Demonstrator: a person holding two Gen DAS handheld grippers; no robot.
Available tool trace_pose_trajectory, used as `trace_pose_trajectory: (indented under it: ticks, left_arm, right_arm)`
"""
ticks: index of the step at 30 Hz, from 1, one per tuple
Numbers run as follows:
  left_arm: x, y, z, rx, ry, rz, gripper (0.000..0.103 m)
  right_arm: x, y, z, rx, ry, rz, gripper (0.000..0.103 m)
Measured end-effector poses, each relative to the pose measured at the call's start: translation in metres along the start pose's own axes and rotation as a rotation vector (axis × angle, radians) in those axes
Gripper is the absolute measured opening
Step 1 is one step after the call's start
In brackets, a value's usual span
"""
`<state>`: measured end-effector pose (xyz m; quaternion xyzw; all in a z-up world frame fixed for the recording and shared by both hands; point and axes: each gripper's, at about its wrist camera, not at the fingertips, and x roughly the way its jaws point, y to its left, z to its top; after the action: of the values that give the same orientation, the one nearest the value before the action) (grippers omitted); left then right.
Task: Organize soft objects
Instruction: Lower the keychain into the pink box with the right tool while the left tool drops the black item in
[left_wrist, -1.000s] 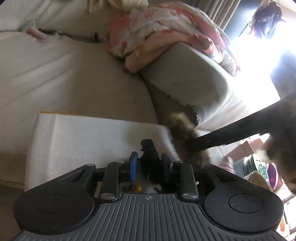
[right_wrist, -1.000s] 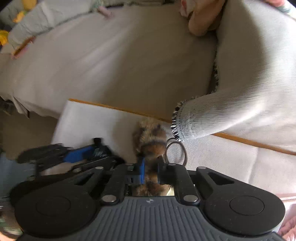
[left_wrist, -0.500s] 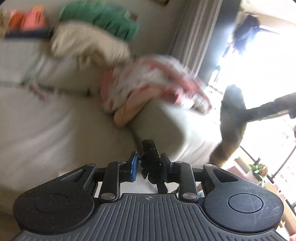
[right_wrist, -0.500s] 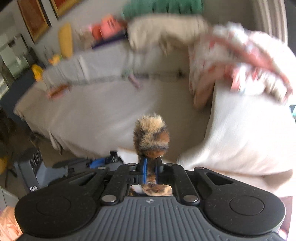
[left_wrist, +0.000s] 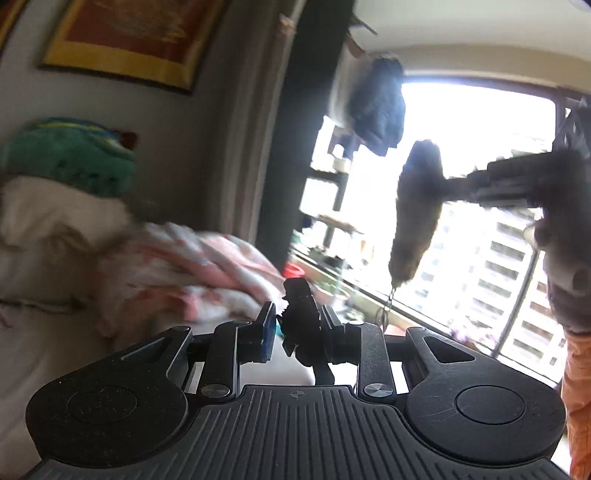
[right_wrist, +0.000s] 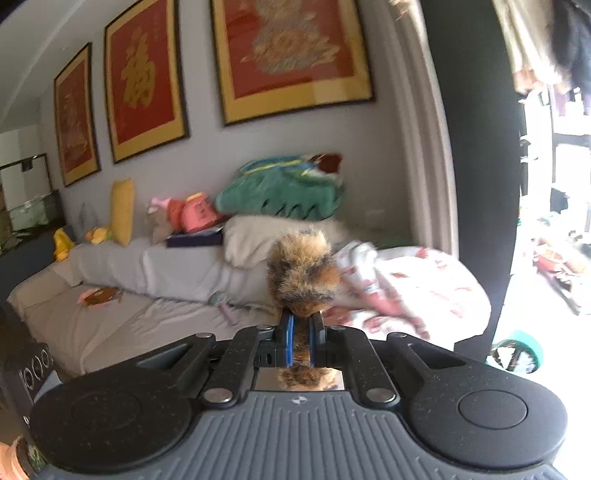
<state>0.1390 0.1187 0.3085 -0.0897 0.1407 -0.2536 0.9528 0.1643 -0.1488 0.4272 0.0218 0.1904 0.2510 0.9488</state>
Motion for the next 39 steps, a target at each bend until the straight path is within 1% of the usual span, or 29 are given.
trace_pose_trajectory:
  ticks: [5, 8, 9, 10, 11, 13, 14, 15, 17, 19, 22, 25, 28, 30, 32, 33, 34, 35, 37, 39]
  left_arm:
    - [0.058, -0.034, -0.032, -0.02, 0.103, -0.067, 0.03]
    - [0.091, -0.043, -0.064, -0.076, 0.142, -0.113, 0.03]
    - [0.103, -0.045, -0.076, -0.091, 0.171, -0.129, 0.031]
    - [0.12, -0.048, -0.089, -0.09, 0.226, -0.13, 0.031]
    - [0.132, -0.049, -0.102, -0.075, 0.269, -0.105, 0.031]
    - [0.153, -0.048, -0.126, -0.045, 0.323, -0.008, 0.031]
    - [0.161, -0.04, -0.131, -0.053, 0.329, 0.009, 0.031]
    - [0.16, -0.033, -0.135, -0.077, 0.32, 0.004, 0.031]
    - [0.148, -0.018, -0.137, -0.148, 0.263, -0.002, 0.031]
    - [0.126, -0.005, -0.137, -0.197, 0.203, 0.014, 0.031]
    - [0.081, 0.009, -0.138, -0.224, 0.145, 0.062, 0.031]
    - [0.028, 0.024, -0.148, -0.253, 0.117, 0.115, 0.031]
    - [-0.011, 0.044, -0.161, -0.3, 0.108, 0.204, 0.031]
    - [-0.037, 0.061, -0.175, -0.333, 0.114, 0.3, 0.031]
    - [-0.053, 0.084, -0.188, -0.391, 0.136, 0.399, 0.031]
    - [-0.06, 0.095, -0.195, -0.425, 0.148, 0.432, 0.031]
    - [-0.067, 0.105, -0.202, -0.449, 0.155, 0.449, 0.031]
    - [-0.076, 0.109, -0.208, -0.45, 0.155, 0.455, 0.031]
    - [-0.087, 0.114, -0.218, -0.392, 0.153, 0.48, 0.031]
    - [-0.093, 0.106, -0.223, -0.311, 0.15, 0.498, 0.031]
  right_arm:
    - [-0.022, -0.036, -0.011, 0.02, -0.021, -0.008, 0.008]
    - [-0.028, -0.054, -0.022, 0.035, -0.015, -0.021, 0.008]
    - [-0.027, -0.059, -0.026, 0.044, -0.01, -0.021, 0.008]
    - [-0.023, -0.062, -0.031, 0.056, -0.001, -0.018, 0.008]
    - [-0.022, -0.068, -0.036, 0.072, 0.011, -0.013, 0.008]
    - [-0.014, -0.075, -0.045, 0.093, 0.038, -0.002, 0.008]
    - [-0.011, -0.077, -0.051, 0.095, 0.052, 0.001, 0.008]
    - [-0.005, -0.079, -0.058, 0.095, 0.069, 0.005, 0.008]
    - [0.008, -0.081, -0.074, 0.099, 0.114, 0.01, 0.008]
    - [0.023, -0.083, -0.094, 0.106, 0.164, 0.029, 0.008]
    - [0.053, -0.083, -0.129, 0.113, 0.239, 0.044, 0.008]
    - [0.092, -0.088, -0.171, 0.161, 0.341, 0.056, 0.008]
    - [0.14, -0.098, -0.221, 0.232, 0.477, 0.05, 0.008]
    - [0.167, -0.1, -0.257, 0.244, 0.558, 0.007, 0.008]
    - [0.188, -0.098, -0.288, 0.204, 0.612, -0.067, 0.008]
    - [0.195, -0.096, -0.301, 0.18, 0.627, -0.09, 0.008]
    - [0.201, -0.094, -0.311, 0.158, 0.643, -0.107, 0.008]
    - [0.205, -0.092, -0.319, 0.14, 0.655, -0.116, 0.008]
    - [0.208, -0.085, -0.326, 0.098, 0.661, -0.118, 0.011]
    - [0.205, -0.074, -0.326, 0.034, 0.663, -0.129, 0.023]
